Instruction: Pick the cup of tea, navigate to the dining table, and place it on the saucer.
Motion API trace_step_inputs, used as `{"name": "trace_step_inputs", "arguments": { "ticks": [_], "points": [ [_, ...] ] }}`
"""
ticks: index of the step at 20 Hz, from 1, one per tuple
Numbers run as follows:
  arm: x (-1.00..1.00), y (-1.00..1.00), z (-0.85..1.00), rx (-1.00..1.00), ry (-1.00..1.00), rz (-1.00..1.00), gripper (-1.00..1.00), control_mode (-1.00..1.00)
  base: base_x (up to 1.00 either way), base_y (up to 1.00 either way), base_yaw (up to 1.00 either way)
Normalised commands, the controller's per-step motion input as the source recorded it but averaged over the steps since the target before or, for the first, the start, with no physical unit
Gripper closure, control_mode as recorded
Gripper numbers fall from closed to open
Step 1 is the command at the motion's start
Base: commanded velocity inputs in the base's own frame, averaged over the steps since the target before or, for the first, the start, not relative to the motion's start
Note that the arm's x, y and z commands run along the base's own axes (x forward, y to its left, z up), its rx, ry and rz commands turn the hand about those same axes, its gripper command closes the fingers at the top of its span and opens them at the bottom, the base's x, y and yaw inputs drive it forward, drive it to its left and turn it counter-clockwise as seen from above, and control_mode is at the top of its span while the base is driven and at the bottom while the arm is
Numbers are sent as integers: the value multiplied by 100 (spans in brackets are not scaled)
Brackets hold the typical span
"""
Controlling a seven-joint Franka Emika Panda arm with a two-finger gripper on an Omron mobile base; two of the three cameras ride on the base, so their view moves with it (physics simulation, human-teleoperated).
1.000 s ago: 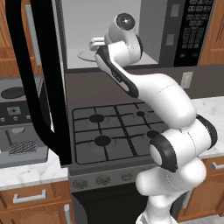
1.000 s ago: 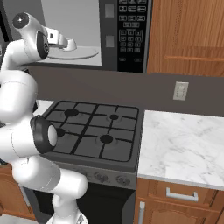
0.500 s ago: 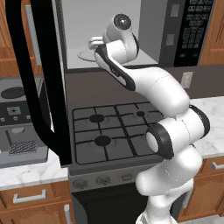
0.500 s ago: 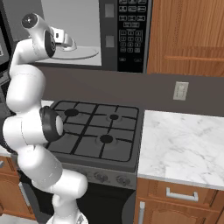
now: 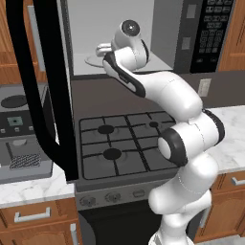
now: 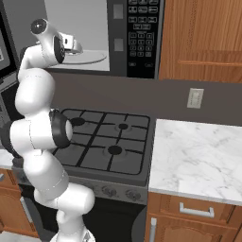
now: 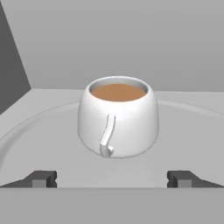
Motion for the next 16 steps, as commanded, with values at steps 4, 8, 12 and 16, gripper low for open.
{"name": "trace_step_inputs", "arguments": {
  "ticks": [4,8,12,16],
  "points": [
    [3,0,-1,0,0,0,-100,-100,0,0,0],
    [18,0,0,0,0,0,-100,-100,0,0,0],
    [39,0,0,0,0,0,-100,-100,0,0,0],
    [40,0,0,0,0,0,-100,-100,0,0,0]
  ]
}}
